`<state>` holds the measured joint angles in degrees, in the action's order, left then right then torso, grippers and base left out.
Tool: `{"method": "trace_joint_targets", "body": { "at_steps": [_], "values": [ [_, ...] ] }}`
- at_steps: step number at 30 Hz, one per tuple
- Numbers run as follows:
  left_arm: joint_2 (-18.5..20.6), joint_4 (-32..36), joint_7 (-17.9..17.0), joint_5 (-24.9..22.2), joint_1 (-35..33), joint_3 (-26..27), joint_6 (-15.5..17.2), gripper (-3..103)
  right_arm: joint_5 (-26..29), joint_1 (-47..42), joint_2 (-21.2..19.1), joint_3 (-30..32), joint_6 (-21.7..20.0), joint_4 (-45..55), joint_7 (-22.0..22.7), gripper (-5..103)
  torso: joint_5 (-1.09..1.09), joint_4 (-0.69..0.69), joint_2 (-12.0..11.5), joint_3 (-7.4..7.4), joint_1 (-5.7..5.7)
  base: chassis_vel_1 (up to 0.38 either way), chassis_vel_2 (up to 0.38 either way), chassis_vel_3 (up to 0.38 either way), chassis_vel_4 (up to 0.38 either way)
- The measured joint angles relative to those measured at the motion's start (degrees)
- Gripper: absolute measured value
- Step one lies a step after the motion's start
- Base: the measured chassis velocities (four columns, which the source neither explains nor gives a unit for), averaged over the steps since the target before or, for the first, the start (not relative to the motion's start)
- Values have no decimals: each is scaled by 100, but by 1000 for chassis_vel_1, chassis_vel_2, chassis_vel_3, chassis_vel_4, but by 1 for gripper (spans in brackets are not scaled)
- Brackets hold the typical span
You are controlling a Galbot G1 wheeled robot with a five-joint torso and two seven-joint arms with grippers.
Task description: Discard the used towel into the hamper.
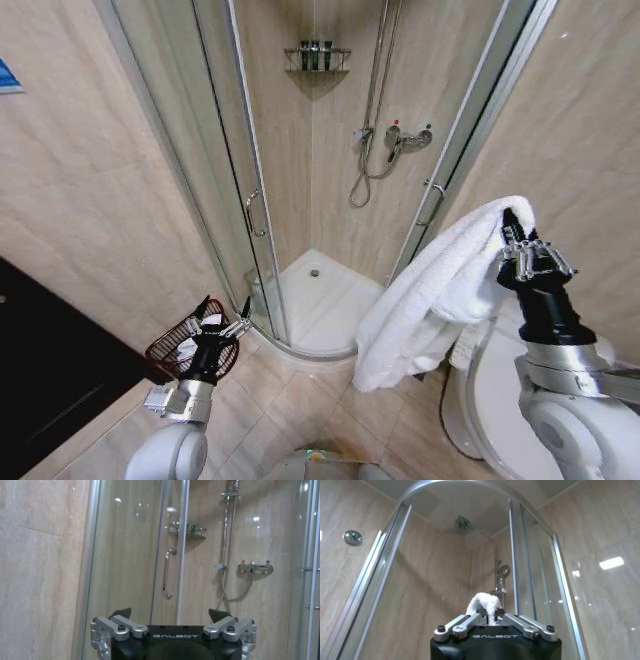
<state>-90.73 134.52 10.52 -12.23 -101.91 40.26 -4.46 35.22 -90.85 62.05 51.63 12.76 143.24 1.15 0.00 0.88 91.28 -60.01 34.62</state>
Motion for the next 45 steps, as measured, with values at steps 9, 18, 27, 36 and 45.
{"method": "trace_joint_targets", "body": {
  "at_steps": [9,18,27,36,45],
  "values": [
    [0,0,0,0,2,0,0,100,0,12,-2,-9,0,0,3,5,0,-2,-98,49,-36,0,0,0,0],
    [0,0,0,0,1,0,0,100,6,11,-9,-6,0,0,10,5,0,-2,-442,237,-205,0,0,0,0],
    [0,0,0,0,1,0,0,100,21,-24,-33,31,0,0,17,5,1,-3,-633,333,-298,0,0,0,0],
    [0,0,0,0,1,0,0,100,49,-26,-42,45,27,0,15,5,0,-4,-704,371,-328,0,0,0,0],
    [0,0,0,0,1,0,0,100,52,-20,-56,43,41,0,9,5,0,-5,-1017,536,-471,0,0,0,0]
  ]
}}
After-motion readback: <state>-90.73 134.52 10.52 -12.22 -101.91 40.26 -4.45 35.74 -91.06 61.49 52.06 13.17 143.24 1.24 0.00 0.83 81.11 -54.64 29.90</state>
